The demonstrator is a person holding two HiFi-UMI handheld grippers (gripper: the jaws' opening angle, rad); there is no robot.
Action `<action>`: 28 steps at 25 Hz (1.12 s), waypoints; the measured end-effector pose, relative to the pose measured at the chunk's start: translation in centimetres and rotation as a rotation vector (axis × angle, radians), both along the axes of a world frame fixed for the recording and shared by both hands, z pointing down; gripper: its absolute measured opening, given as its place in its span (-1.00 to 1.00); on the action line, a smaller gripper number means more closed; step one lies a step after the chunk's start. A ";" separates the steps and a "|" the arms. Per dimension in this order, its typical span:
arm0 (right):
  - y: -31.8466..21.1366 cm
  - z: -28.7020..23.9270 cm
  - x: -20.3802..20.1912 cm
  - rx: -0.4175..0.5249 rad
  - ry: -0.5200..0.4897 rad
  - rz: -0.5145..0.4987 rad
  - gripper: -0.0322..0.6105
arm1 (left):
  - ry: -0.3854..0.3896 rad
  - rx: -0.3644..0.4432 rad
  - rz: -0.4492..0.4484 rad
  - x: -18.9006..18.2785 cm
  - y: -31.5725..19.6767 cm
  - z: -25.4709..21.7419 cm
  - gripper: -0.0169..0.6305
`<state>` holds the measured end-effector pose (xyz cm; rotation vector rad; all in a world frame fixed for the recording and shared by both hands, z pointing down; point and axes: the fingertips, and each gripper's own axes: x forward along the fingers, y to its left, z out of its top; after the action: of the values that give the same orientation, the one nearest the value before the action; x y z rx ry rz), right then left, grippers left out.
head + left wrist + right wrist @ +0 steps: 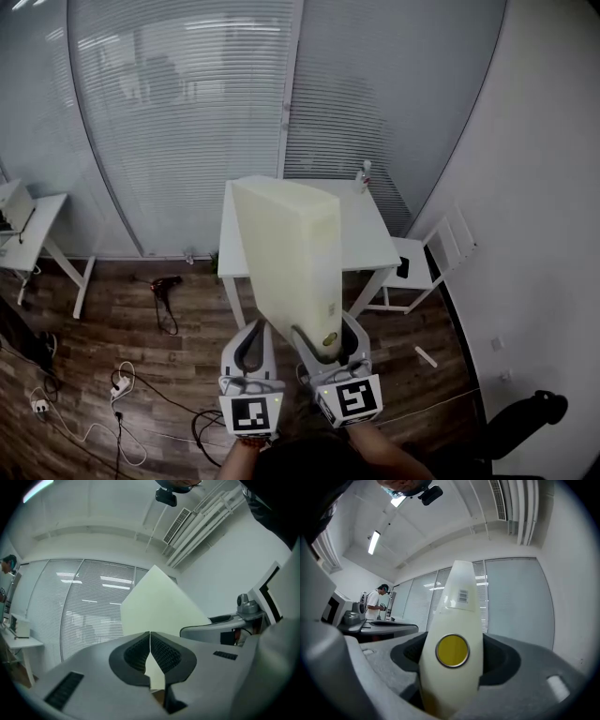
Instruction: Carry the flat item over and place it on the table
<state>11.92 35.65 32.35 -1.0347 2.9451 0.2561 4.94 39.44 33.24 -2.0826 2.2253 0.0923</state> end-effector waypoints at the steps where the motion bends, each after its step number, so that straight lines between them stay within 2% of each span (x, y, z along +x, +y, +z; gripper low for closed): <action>1: -0.2 0.0 -0.1 0.001 -0.002 0.003 0.07 | -0.002 -0.004 0.003 0.0 -0.2 0.1 -0.95; 18: -7.5 -0.4 0.8 -0.002 -0.009 0.061 0.07 | 0.001 -0.014 0.046 0.7 -7.4 -0.1 -0.95; 28: -14.3 -0.2 2.3 -0.015 -0.005 0.111 0.07 | -0.009 -0.039 0.090 2.2 -13.5 0.2 -0.95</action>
<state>14.19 21.34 32.13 -1.2003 2.8940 0.2326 7.15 25.91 33.41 -2.1986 2.1455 0.0456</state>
